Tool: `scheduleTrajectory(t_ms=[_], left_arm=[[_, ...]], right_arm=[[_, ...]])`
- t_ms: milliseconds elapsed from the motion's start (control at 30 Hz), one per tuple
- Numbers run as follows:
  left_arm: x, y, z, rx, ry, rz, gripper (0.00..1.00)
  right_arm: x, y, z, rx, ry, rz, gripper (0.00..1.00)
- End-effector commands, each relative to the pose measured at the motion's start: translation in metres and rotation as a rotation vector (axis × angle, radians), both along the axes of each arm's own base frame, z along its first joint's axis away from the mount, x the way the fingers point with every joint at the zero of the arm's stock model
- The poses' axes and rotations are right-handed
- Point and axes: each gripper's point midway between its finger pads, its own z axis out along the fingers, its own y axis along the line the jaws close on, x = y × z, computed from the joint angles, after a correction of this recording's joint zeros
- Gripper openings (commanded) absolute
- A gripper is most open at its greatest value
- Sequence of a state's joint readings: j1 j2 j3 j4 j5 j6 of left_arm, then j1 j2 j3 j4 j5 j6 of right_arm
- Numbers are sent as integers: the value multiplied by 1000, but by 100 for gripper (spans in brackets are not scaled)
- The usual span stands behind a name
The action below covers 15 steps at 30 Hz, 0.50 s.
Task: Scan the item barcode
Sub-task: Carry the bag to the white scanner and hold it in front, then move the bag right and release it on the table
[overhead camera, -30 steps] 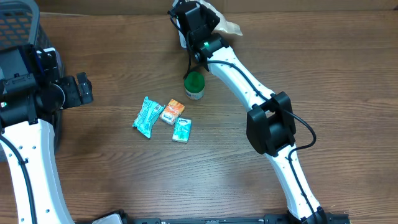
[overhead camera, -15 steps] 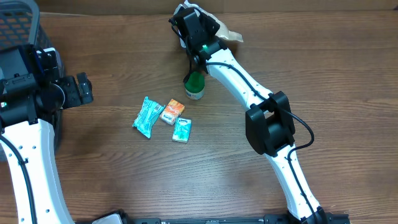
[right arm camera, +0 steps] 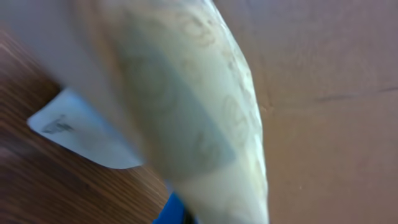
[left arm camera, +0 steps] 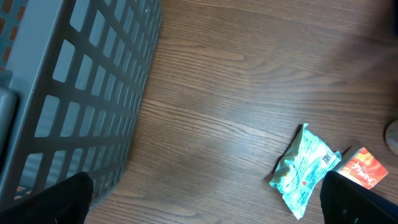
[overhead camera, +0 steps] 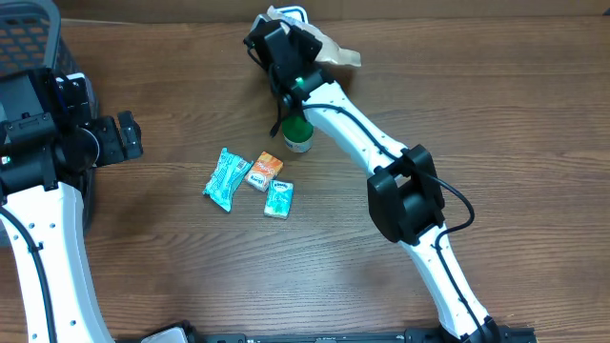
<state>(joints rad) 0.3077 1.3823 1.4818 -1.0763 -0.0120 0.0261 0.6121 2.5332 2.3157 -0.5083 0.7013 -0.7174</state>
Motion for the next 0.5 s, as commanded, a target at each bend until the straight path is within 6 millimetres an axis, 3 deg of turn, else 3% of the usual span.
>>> scheduleTrajectory(t_ms=[0, 167, 300, 367, 467], left_arm=[[2, -2, 1, 1, -6, -17, 100], [2, -2, 1, 1, -5, -17, 99], [2, -2, 1, 1, -6, -17, 100], [2, -2, 1, 1, -5, -17, 100], [2, -2, 1, 1, -6, -17, 100]], right_arm=[[-4, -6, 61, 67, -98, -34, 4], [-30, -24, 148, 252, -175, -89, 4], [-75, -51, 204, 446, -135, -133, 4], [-101, -73, 223, 563, -100, -196, 4], [-136, -117, 232, 716, -37, -357, 4]])
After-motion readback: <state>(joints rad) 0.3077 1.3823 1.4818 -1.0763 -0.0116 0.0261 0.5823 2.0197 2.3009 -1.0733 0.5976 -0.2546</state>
